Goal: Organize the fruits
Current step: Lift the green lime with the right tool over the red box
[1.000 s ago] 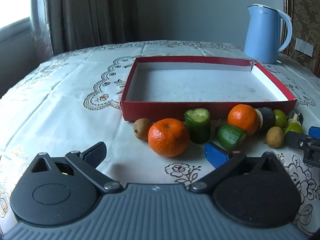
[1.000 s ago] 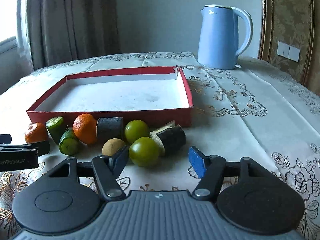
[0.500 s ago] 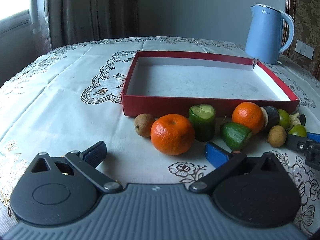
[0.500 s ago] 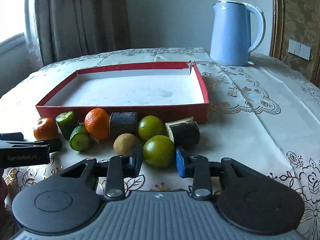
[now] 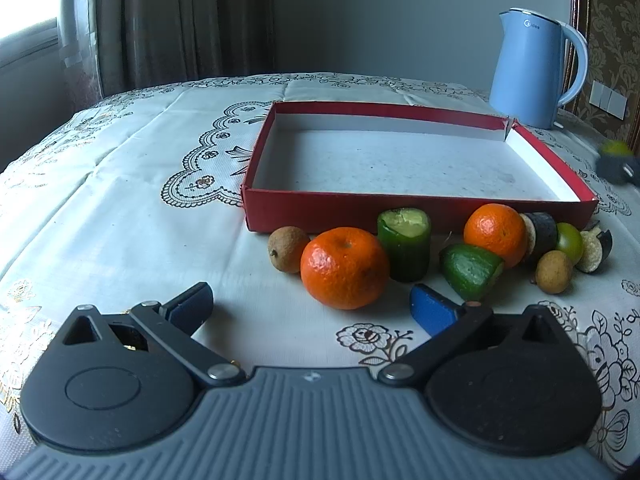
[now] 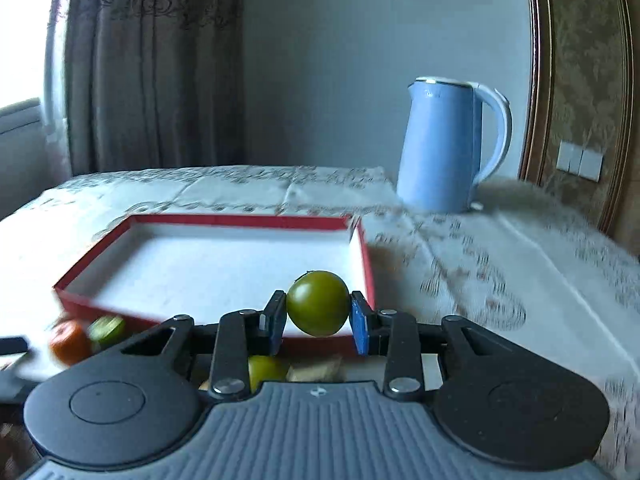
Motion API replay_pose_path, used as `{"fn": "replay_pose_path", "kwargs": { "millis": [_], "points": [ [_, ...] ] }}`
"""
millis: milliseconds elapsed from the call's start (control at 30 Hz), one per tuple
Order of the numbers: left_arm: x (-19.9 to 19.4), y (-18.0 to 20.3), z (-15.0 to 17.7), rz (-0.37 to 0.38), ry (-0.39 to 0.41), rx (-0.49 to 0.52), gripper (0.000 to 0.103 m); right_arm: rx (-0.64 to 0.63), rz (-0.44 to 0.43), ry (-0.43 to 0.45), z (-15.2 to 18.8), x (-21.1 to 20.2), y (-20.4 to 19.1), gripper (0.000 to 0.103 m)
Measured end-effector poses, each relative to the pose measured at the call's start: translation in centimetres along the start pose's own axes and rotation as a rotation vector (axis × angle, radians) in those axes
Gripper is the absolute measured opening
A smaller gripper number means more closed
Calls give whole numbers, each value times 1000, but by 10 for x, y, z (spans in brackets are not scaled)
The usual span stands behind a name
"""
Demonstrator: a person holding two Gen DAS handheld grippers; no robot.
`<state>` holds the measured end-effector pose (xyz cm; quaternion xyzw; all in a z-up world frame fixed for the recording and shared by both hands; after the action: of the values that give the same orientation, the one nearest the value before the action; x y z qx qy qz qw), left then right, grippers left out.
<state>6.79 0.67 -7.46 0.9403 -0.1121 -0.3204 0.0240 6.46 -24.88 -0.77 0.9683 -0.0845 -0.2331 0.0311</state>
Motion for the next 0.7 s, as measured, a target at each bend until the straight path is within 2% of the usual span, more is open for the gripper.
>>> {"fn": "replay_pose_path", "kwargs": {
  "millis": [133, 300, 400, 567, 633, 667, 700],
  "points": [
    [0, 0, 0, -1, 1, 0, 103, -13, -3, -52, -13, 47, -8, 33],
    [0, 0, 0, -1, 1, -2, 103, -44, 5, -120, -10, 87, -19, 33],
    [1, 0, 0, -3, 0, -1, 103, -43, -10, -166, -5, 101, -22, 33],
    [2, 1, 0, -7, -1, 1, 103, -45, -5, -175, -1, 106, -24, 34],
    [2, 1, 0, -9, 0, 2, 103, -35, -8, -167, -3, 103, -22, 38],
    [2, 1, 0, -10, -1, 3, 103, -26, -9, -155, -5, 99, -19, 46],
    [2, 2, 0, -11, 0, 4, 103, -8, -8, -135, -7, 92, -15, 61]
  ]
}}
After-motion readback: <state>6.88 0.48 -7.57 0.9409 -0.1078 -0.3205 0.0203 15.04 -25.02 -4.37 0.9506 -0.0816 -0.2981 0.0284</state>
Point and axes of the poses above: each gripper's, at about its wrist camera, not at the fingertips, and x roughly the way its jaws point, y to its right, z to its underside, the point moved 7 cm from there along x, roughly the way its jaws point, and after that the axes turned 11 degrees about z, right-handed, at the moved point
